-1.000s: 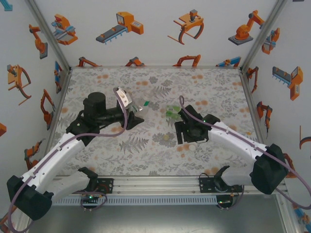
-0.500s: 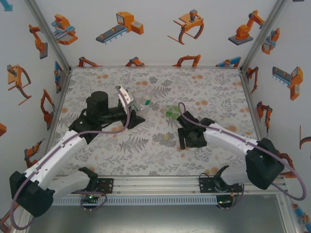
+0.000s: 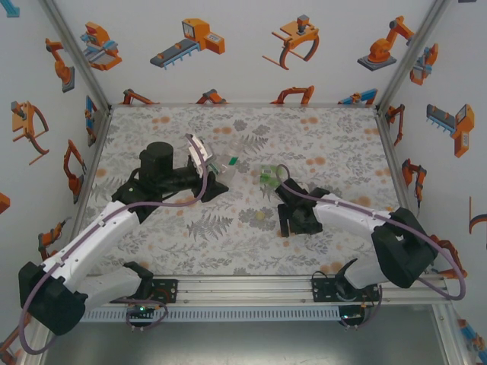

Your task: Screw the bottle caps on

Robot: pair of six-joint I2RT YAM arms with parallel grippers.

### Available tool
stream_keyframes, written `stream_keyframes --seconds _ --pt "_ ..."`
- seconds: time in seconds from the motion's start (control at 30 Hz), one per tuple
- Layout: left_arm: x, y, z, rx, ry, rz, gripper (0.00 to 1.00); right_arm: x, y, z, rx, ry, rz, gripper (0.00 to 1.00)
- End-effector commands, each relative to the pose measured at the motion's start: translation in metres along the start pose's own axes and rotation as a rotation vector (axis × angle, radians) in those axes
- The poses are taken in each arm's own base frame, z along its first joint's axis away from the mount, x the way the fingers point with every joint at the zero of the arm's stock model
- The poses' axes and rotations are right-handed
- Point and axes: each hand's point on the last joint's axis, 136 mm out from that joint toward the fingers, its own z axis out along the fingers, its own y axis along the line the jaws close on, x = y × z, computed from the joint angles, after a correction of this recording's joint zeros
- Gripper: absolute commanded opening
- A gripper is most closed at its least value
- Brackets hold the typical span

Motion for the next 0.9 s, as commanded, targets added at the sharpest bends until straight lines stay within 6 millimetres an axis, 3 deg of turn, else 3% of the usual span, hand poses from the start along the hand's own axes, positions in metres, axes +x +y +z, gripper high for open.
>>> stream_keyframes --seconds 0.0,0.33,0.53,0.6,0.73,0.87 --pt "-0.016 -0.004 -0.003 0.020 -0.037 0.009 0.11 0.003 0.002 0.007 -0.034 0.008 0.043 0.71" --pt "-0.017 -0.006 -0.004 0.021 -0.038 0.015 0.11 -0.012 0.025 0.003 -0.155 -0.039 0.062 0.67" --pt "-0.016 -0.006 -0.004 0.023 -0.035 0.014 0.11 -0.027 0.052 -0.002 -0.255 -0.048 0.060 0.65" --pt "-0.015 -0.006 -0.003 0.024 -0.030 0.013 0.12 -0.029 0.049 -0.004 -0.221 -0.049 0.062 0.65" --pt "-0.015 -0.007 -0.002 0.026 -0.025 0.015 0.12 -0.028 0.020 -0.011 -0.060 -0.050 0.038 0.64" --pt "-0.013 -0.007 0.000 0.031 -0.019 0.009 0.12 -0.024 0.028 -0.018 -0.121 -0.042 0.027 0.64"
